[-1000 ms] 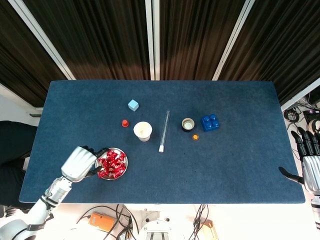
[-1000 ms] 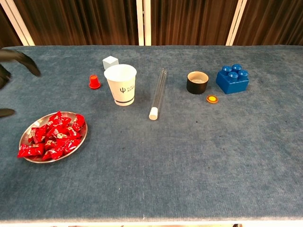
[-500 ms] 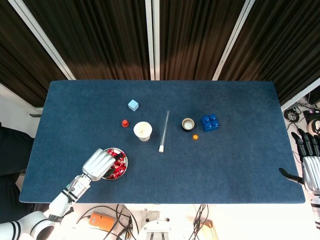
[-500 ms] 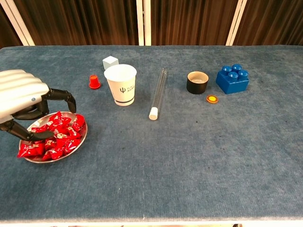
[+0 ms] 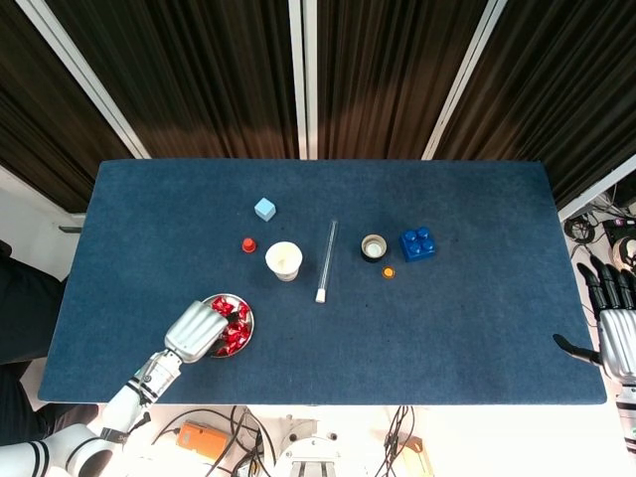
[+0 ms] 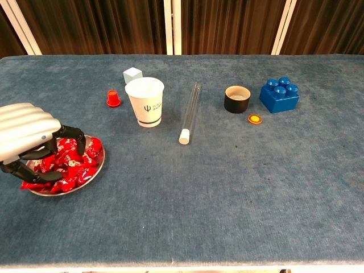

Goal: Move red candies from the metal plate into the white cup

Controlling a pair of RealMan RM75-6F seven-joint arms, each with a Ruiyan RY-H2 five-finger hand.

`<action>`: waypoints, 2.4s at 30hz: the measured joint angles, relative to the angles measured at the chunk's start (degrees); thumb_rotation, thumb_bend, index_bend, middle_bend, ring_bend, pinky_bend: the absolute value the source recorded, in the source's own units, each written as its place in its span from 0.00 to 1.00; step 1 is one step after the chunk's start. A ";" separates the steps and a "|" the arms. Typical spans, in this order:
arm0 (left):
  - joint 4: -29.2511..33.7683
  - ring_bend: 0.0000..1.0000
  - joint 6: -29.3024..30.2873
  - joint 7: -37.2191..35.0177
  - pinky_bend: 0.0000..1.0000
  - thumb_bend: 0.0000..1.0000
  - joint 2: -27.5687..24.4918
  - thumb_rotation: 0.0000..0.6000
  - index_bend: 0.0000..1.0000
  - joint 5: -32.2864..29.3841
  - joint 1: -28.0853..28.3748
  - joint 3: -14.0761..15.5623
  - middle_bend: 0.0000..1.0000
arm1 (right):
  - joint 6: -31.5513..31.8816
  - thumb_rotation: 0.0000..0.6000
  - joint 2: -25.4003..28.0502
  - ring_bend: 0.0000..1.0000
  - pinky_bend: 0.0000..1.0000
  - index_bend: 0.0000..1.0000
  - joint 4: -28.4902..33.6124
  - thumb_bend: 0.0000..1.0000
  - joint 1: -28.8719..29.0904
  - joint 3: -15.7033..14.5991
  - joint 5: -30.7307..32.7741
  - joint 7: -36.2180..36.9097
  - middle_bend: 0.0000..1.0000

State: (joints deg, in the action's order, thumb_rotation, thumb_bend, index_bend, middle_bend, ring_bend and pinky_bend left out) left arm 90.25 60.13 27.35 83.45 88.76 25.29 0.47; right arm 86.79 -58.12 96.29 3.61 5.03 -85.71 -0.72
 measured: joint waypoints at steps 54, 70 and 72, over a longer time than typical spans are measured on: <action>-5.68 0.88 -7.76 0.33 0.90 0.16 7.50 1.00 0.36 -30.96 24.16 -17.02 0.96 | -1.56 1.00 -0.67 0.00 0.00 0.00 -3.00 0.17 -0.09 0.27 2.17 3.58 0.00; 6.34 0.87 4.46 -6.68 0.90 0.21 -2.72 1.00 0.40 -16.99 14.32 -9.55 0.96 | -1.10 1.00 -0.78 0.00 0.00 0.00 -3.41 0.17 0.26 0.55 1.20 4.14 0.00; 6.77 0.87 4.87 -7.05 0.90 0.21 -3.65 1.00 0.41 -15.03 13.14 -7.08 0.96 | -1.45 1.00 -0.90 0.00 0.00 0.00 -3.56 0.17 0.38 0.51 1.28 4.23 0.00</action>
State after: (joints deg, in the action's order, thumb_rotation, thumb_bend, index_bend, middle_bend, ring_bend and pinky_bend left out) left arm 97.02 65.00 20.30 79.80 73.73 38.43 -6.61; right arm 85.35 -59.01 92.73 3.98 5.54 -84.44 3.50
